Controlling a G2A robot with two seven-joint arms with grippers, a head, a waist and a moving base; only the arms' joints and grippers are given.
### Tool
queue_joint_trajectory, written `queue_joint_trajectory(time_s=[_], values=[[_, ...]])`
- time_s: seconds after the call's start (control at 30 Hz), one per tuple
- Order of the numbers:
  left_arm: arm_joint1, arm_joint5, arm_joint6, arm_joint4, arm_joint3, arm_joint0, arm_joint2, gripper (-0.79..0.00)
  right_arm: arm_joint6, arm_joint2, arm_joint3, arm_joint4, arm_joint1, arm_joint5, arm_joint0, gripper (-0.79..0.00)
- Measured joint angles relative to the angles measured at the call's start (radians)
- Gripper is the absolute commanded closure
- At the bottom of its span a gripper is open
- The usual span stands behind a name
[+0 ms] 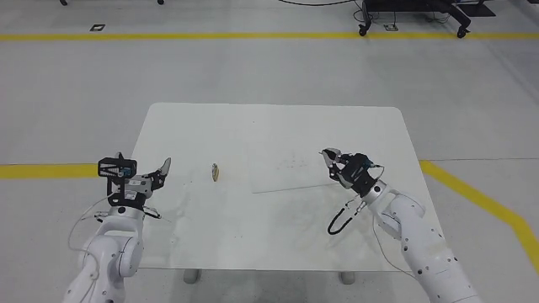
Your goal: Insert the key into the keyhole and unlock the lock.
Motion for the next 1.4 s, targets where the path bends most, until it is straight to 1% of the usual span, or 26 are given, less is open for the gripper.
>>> queue_joint_trajectory(time_s=[0.17,0.23,0.27,0.3,0.33,0.4,0.43,0.47,0.53,0.57,0.6,0.67,0.7,0.77,0.8,0.87,0.93,1.03,1.1,1.17,1.2,1.23,1.27,1.3,1.37,1.4], values=[[0.001,0.007,0.006,0.007,0.003,-0.001,-0.007,-0.785,-0.001,-0.001,0.0,0.001,0.0,-0.001,0.0,0.0],[0.004,0.081,0.029,0.081,0.007,0.012,-0.029,-0.785,-0.001,-0.001,0.0,0.001,0.0,-0.001,0.0,0.0],[0.001,0.142,0.027,0.144,0.0,0.02,-0.02,-0.785,-0.001,-0.001,0.0,0.001,0.0,-0.001,0.0,0.0],[-0.005,0.227,0.024,0.239,-0.028,0.026,0.005,-0.785,-0.006,0.0,0.001,0.007,-0.001,-0.007,-0.001,0.0],[-0.007,0.277,0.029,0.301,-0.054,0.029,0.017,-0.785,-0.016,0.001,0.006,0.026,-0.001,-0.021,-0.001,0.0],[-0.008,0.316,0.057,0.37,-0.103,0.028,-0.001,-0.785,-0.048,-0.013,0.021,0.099,-0.005,-0.083,0.004,0.0],[-0.007,0.3,0.07,0.367,-0.118,0.023,-0.015,-0.785,-0.062,-0.025,0.031,0.131,-0.008,-0.116,0.01,0.0],[-0.006,0.264,0.082,0.343,-0.131,0.015,-0.028,-0.785,-0.073,-0.039,0.046,0.16,-0.011,-0.146,0.02,0.0],[-0.001,0.107,0.087,0.216,-0.156,-0.008,-0.052,-0.785,-0.087,-0.076,0.089,0.227,-0.021,-0.207,0.051,0.0],[0.001,0.008,0.075,0.13,-0.166,-0.018,-0.058,-0.785,-0.088,-0.092,0.109,0.256,-0.026,-0.232,0.065,0.0],[0.005,-0.141,0.047,-0.012,-0.175,-0.034,-0.063,-0.785,-0.089,-0.112,0.135,0.293,-0.032,-0.268,0.084,0.0],[0.011,-0.351,-0.023,-0.242,-0.168,-0.069,-0.064,-0.785,-0.092,-0.137,0.172,0.343,-0.039,-0.318,0.11,0.0],[0.015,-0.468,-0.087,-0.385,-0.152,-0.101,-0.055,-0.785,-0.096,-0.15,0.195,0.374,-0.044,-0.349,0.125,0.0],[0.021,-0.6,-0.197,-0.576,-0.113,-0.162,-0.021,-0.785,-0.108,-0.161,0.23,0.424,-0.05,-0.387,0.144,0.0],[0.023,-0.661,-0.269,-0.686,-0.079,-0.207,0.012,-0.785,-0.12,-0.166,0.253,0.459,-0.053,-0.414,0.154,0.0],[0.024,-0.719,-0.364,-0.836,-0.019,-0.276,0.073,-0.785,-0.139,-0.172,0.288,0.518,-0.058,-0.468,0.168,0.0],[0.021,-0.76,-0.455,-1.003,0.066,-0.354,0.154,-0.785,-0.152,-0.19,0.322,0.595,-0.064,-0.527,0.181,0.0],[0.014,-0.798,-0.554,-1.18,0.193,-0.46,0.258,-0.785,-0.138,-0.247,0.327,0.707,-0.068,-0.532,0.197,0.0],[0.006,-0.819,-0.591,-1.271,0.277,-0.524,0.323,-0.785,-0.113,-0.274,0.342,0.758,-0.064,-0.531,0.215,0.0],[-0.002,-0.837,-0.611,-1.316,0.338,-0.573,0.373,-0.785,-0.097,-0.294,0.353,0.789,-0.063,-0.53,0.229,0.0],[-0.008,-0.851,-0.622,-1.329,0.369,-0.599,0.405,-0.702,-0.09,-0.309,0.357,0.812,-0.062,-0.53,0.236,0.0],[-0.012,-0.86,-0.63,-1.33,0.389,-0.617,0.429,-0.588,-0.084,-0.318,0.362,0.826,-0.062,-0.531,0.243,0.0],[-0.017,-0.867,-0.637,-1.325,0.405,-0.632,0.452,-0.453,-0.079,-0.326,0.366,0.837,-0.061,-0.531,0.249,0.0],[-0.022,-0.872,-0.642,-1.304,0.422,-0.651,0.481,-0.4,-0.073,-0.337,0.368,0.851,-0.06,-0.531,0.257,0.0],[-0.031,-0.87,-0.634,-1.253,0.44,-0.673,0.517,-0.425,-0.065,-0.353,0.368,0.871,-0.058,-0.531,0.266,0.0],[-0.037,-0.864,-0.616,-1.215,0.449,-0.684,0.538,-0.363,-0.06,-0.362,0.369,0.883,-0.056,-0.531,0.271,0.0]])
